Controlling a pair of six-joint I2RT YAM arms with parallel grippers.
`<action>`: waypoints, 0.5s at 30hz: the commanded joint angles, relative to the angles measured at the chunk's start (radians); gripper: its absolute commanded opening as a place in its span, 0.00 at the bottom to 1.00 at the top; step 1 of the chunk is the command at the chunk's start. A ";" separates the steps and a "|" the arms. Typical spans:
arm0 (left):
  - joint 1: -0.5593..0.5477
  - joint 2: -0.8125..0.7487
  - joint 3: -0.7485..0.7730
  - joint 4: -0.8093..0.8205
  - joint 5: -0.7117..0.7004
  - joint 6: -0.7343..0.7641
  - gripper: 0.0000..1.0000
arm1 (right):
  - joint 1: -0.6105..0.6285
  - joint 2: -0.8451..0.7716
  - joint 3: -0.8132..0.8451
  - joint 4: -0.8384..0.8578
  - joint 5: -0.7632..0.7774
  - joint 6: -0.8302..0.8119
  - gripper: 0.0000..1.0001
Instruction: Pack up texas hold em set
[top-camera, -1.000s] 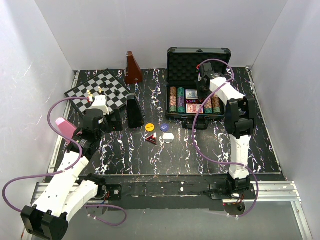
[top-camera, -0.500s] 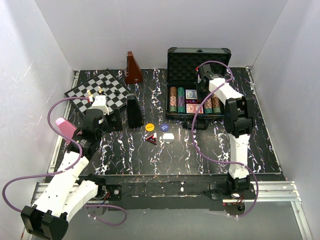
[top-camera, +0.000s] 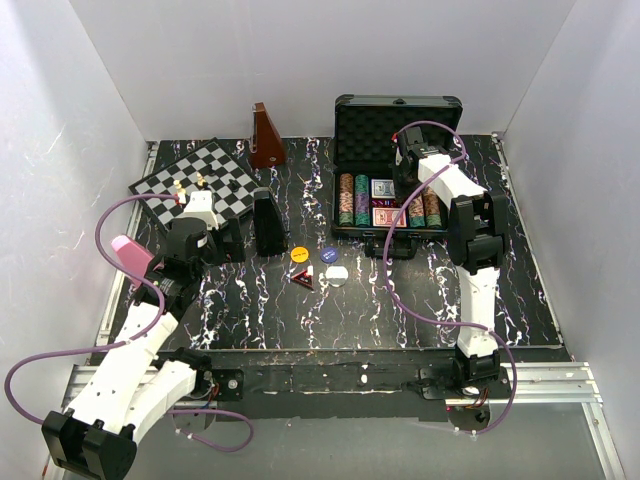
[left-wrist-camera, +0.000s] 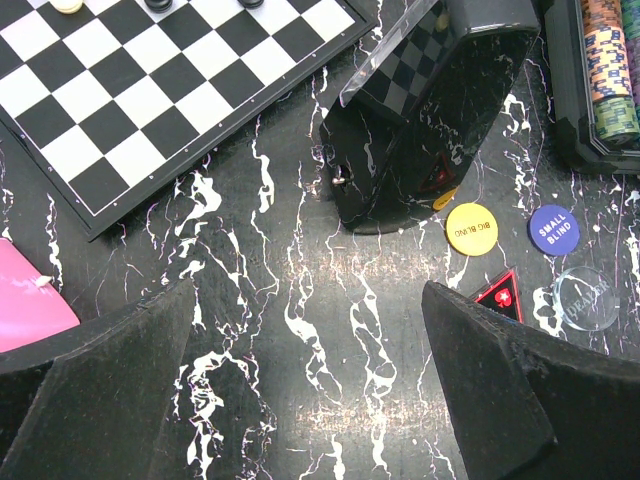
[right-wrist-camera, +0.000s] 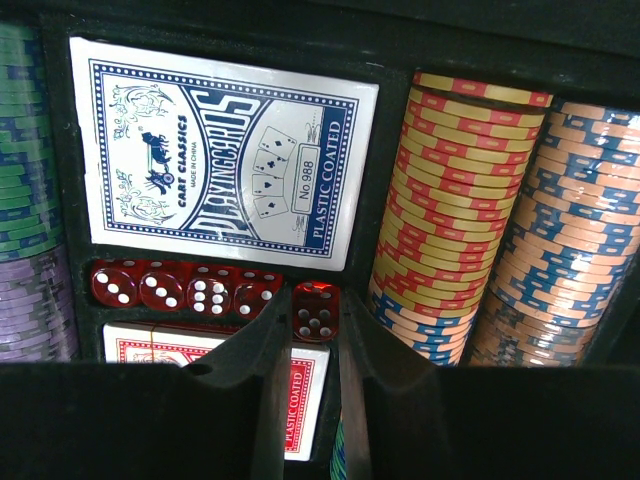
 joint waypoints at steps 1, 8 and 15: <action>0.000 0.001 0.026 0.003 0.001 0.007 0.98 | -0.002 0.009 0.050 0.018 -0.014 0.006 0.14; 0.000 0.005 0.026 0.001 0.003 0.007 0.98 | -0.002 0.006 0.051 0.018 -0.009 0.010 0.26; 0.000 0.005 0.026 0.001 0.003 0.009 0.98 | -0.002 -0.005 0.050 0.018 -0.006 0.008 0.40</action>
